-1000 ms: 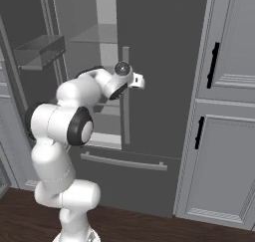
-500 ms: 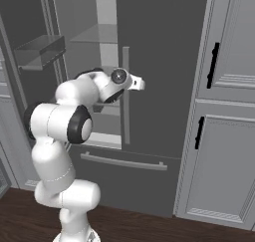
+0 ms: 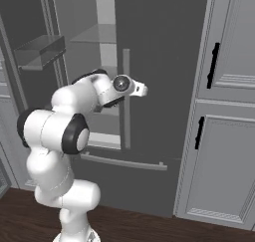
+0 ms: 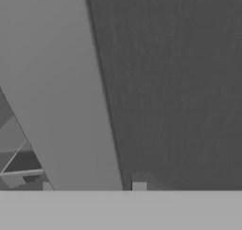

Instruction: Grab a lemon wedge from the fridge and one ice cube from the ice bowl, and put them in the glass of lemonade.

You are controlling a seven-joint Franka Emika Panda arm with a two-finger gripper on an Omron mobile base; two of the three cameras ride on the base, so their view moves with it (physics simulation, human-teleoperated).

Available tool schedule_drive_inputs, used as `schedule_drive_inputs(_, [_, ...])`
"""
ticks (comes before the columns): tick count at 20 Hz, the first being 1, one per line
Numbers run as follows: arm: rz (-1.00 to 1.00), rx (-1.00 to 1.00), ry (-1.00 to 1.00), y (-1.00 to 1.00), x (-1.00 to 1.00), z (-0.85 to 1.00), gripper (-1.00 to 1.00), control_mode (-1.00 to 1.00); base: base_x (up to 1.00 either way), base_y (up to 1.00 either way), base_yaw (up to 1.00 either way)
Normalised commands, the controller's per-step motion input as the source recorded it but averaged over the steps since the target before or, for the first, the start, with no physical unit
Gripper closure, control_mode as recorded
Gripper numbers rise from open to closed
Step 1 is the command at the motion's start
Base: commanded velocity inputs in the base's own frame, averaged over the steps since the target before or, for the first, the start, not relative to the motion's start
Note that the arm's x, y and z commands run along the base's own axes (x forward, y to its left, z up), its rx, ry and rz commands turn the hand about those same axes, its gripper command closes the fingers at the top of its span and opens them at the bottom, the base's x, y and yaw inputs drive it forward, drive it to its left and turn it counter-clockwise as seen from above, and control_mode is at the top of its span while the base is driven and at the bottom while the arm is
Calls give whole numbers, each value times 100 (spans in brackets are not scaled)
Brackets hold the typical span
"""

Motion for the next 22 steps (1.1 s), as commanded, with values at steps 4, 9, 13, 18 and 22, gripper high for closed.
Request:
schedule_drive_inputs(4, [0,23,0,-100,-100,25,100,-100,0,0,0])
schedule_drive_inputs(9, [-2,25,3,-100,-94,32,100,-100,0,0,0])
schedule_drive_inputs(13, [-2,24,4,-100,-88,43,100,-100,0,0,0])
schedule_drive_inputs(18, [0,14,-2,-66,-72,87,-100,-100,0,0,0])
schedule_drive_inputs(22, [0,-3,-1,0,-50,100,-100,-100,0,0,0])
